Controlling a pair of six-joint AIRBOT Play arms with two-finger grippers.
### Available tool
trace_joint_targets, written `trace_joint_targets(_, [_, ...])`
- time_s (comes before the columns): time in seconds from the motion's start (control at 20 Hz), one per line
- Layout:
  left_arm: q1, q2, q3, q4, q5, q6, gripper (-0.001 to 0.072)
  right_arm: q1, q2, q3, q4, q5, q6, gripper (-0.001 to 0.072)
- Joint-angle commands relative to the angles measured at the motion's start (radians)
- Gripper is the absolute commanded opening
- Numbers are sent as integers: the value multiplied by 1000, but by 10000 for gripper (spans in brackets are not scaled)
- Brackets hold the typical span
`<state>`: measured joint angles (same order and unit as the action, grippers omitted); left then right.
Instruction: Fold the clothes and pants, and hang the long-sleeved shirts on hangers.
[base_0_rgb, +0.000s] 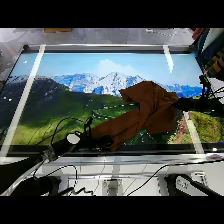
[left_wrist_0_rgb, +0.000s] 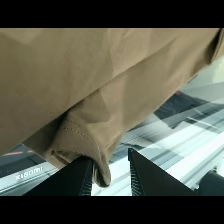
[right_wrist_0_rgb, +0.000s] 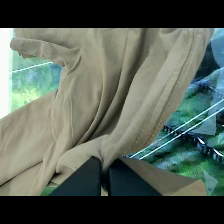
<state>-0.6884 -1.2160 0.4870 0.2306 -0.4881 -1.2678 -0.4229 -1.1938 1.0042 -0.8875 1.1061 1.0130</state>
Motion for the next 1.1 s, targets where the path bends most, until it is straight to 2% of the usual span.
trace_joint_targets(0.0, [-3, -7, 1, -1, 6, 0, 239, 0, 0, 1, -7, -1, 0, 19])
trace_joint_targets(0.2, [-4, -7, 1, 0, 5, 0, 237, 0, 0, 1, -7, -3, 0, 19])
trace_joint_targets(0.3, [-4, -7, 2, 0, -2, 0, 18, 0, 0, 1, -6, 2, 0, 19])
trace_joint_targets(0.4, [0, -6, 17, 1, -21, 8, 17, 0, 2, 2, 5, 13, 0, 19])
trace_joint_targets(0.55, [67, 2, 98, 3, -62, 138, 16, 0, 27, 16, 38, 0, 0, 19])
trace_joint_targets(0.75, [332, 71, 254, 32, -112, 162, 15, 0, 92, 156, 46, -2, 0, 19])
trace_joint_targets(1.05, [741, 299, 520, 64, -167, 161, 15, 0, 237, 455, 46, -19, 21, 19])
